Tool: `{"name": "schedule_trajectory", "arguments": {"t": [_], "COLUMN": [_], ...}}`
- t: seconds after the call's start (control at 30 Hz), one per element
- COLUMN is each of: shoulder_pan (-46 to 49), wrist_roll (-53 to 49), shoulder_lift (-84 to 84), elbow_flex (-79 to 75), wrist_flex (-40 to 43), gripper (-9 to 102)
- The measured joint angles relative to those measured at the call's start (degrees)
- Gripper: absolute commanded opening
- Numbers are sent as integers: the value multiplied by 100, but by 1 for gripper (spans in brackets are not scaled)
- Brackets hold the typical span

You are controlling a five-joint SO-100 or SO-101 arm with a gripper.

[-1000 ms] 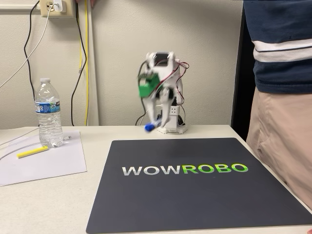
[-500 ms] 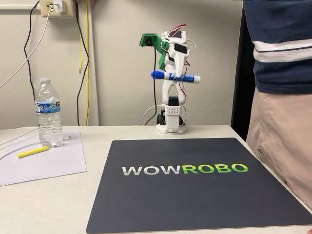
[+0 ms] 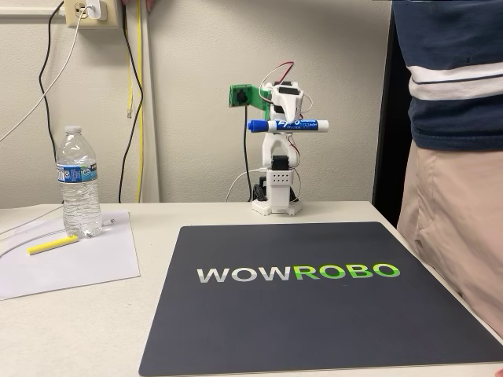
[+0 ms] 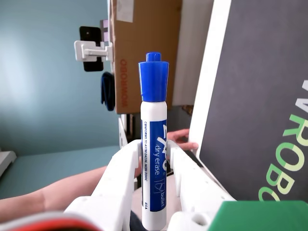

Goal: Pick up the blue marker.

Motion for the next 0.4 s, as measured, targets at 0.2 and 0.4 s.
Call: {"name": "schedule_trajectory", "arguments": {"t": [0.2, 0.4], "shoulder_pan": [0, -35], "wrist_roll": [-53, -62], "shoulder_lift": [35, 35], "elbow_flex": [202, 211], "wrist_flex": [-149, -149], "gripper": [6, 6]}}
